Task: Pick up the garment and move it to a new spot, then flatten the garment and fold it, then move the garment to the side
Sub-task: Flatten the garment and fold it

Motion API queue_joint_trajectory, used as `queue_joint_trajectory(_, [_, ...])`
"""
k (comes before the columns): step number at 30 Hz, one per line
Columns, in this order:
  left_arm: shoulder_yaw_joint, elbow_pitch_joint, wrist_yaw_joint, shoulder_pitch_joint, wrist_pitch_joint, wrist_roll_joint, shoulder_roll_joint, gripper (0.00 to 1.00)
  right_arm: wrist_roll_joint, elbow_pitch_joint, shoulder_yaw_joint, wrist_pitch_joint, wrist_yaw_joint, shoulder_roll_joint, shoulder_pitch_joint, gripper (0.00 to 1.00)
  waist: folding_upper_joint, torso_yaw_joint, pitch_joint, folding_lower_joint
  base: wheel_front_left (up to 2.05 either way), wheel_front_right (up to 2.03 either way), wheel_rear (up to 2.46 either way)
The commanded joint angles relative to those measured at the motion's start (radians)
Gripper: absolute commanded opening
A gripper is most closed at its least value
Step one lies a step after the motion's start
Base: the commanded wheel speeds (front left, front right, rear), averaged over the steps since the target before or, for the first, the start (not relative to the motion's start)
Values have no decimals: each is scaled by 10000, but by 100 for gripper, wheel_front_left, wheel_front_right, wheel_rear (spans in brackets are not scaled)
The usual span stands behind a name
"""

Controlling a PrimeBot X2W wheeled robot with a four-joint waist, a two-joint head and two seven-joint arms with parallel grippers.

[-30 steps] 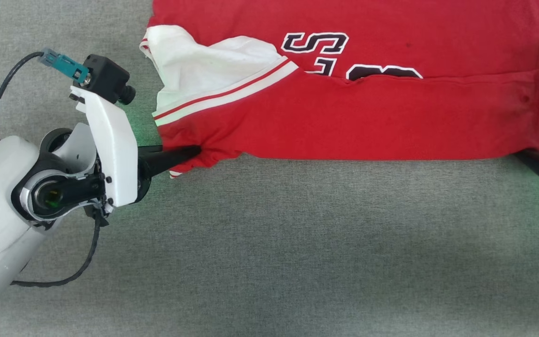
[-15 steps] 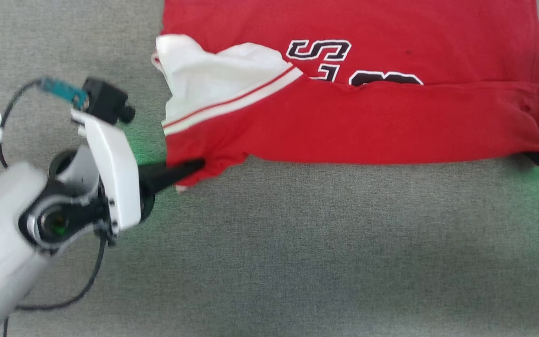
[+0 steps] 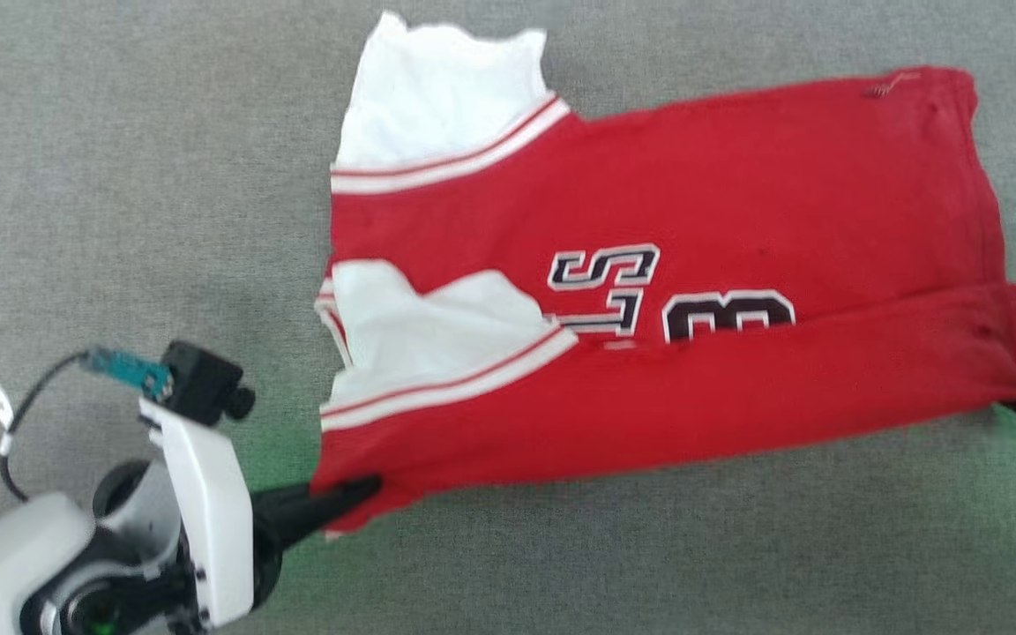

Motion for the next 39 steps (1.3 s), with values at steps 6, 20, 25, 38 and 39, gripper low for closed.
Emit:
queue_joint_trajectory(6, [-70,-379,189,693,-517,-43,132,0,209,-292,-441,-228,-3,-280,1104,0,0,41,-203,0,0,0,0])
queue_joint_trajectory(20, [629,-193,392,861,-1832,-63,246,100,-1080,-422,-2289,-2395,-3,1171,1389,100,0,-228,-490,0,0,0,0])
queue_joint_trajectory(25, [1509,324,750,762,-3273,42,337,100,-2068,-741,-2728,-4108,-2,2391,1152,100,0,-546,-482,0,0,0,0])
queue_joint_trajectory(38, [2421,4014,1422,-2918,-4085,2123,-577,100,-3884,-1441,-2333,-7706,-3,5099,415,100,0,-2036,234,0,0,0,0])
queue_joint_trajectory(39, [2374,4363,1385,-3332,-3874,2287,-667,100,-3936,-1476,-2260,-7842,-3,5187,412,100,0,-2173,309,0,0,0,0])
